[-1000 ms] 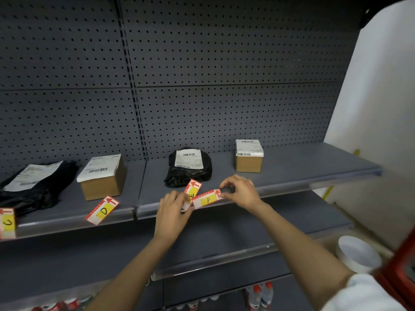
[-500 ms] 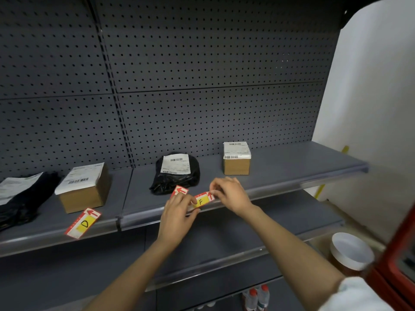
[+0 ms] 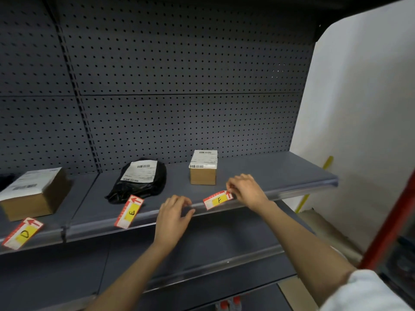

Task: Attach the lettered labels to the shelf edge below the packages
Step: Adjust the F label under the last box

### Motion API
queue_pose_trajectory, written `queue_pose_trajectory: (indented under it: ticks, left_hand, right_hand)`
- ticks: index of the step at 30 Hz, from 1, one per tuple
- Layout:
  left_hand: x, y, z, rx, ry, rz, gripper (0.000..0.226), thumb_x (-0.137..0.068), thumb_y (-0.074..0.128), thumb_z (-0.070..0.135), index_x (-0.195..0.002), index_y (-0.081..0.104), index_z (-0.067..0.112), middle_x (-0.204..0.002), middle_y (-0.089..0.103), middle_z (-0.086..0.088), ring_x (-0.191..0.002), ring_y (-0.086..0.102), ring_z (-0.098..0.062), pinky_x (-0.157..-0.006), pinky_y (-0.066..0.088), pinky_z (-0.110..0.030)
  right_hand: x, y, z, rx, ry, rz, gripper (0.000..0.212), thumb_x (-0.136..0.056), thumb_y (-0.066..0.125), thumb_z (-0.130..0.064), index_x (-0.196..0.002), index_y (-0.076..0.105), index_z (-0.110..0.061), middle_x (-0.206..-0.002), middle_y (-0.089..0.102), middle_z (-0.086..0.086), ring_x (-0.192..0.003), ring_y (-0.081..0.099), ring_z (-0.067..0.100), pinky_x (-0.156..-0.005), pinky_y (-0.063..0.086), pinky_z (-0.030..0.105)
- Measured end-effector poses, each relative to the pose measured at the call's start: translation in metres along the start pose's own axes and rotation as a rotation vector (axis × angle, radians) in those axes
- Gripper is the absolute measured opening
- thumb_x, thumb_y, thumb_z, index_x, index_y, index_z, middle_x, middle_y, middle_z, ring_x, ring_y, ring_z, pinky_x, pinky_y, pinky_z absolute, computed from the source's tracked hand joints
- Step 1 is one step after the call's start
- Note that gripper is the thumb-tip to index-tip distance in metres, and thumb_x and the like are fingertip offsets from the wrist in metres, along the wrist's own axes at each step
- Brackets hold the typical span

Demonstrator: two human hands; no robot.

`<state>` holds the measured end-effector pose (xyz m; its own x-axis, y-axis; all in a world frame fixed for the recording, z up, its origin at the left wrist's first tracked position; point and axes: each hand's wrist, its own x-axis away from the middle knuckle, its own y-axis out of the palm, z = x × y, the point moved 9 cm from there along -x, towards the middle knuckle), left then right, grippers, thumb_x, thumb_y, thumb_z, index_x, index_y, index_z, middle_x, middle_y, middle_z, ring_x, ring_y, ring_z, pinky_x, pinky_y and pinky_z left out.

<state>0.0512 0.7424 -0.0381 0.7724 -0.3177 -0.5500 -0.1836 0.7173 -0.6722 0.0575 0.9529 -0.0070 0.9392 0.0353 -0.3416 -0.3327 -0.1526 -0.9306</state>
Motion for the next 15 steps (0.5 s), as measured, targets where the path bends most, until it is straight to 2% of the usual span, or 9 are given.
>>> queue_pose_trajectory:
  ticks: [8,12,15]
  left_hand:
    - [0.016,0.008,0.008,-0.099,-0.074,0.054,0.017,-0.077,0.072,0.022,-0.090,0.061,0.021,-0.089,0.061,0.002,-0.085,0.057,-0.017,-0.075,0.040,-0.029]
    - [0.029,-0.006,0.000,-0.174,-0.131,0.082,0.015,-0.077,0.072,0.017,-0.087,0.061,0.017,-0.087,0.063,-0.002,-0.084,0.059,-0.024,-0.076,0.044,-0.036]
    - [0.046,-0.021,-0.010,-0.185,-0.198,0.100,0.014,-0.077,0.070,0.016,-0.086,0.060,0.016,-0.088,0.064,-0.004,-0.086,0.059,-0.026,-0.076,0.045,-0.039]
  right_hand:
    - [-0.004,0.011,0.002,0.016,-0.101,-0.003,0.007,-0.091,0.053,-0.023,-0.095,0.058,-0.021,-0.101,0.064,0.000,-0.098,0.053,0.018,-0.089,0.036,0.029]
    - [0.003,0.008,-0.010,-0.044,-0.165,0.048,0.031,-0.085,0.057,-0.037,-0.114,0.051,-0.025,-0.119,0.057,-0.004,-0.113,0.050,0.015,-0.098,0.034,0.032]
    - [0.005,0.010,-0.051,-0.145,-0.272,0.076,0.031,-0.085,0.056,-0.036,-0.115,0.052,-0.026,-0.122,0.055,-0.006,-0.115,0.048,0.015,-0.097,0.031,0.029]
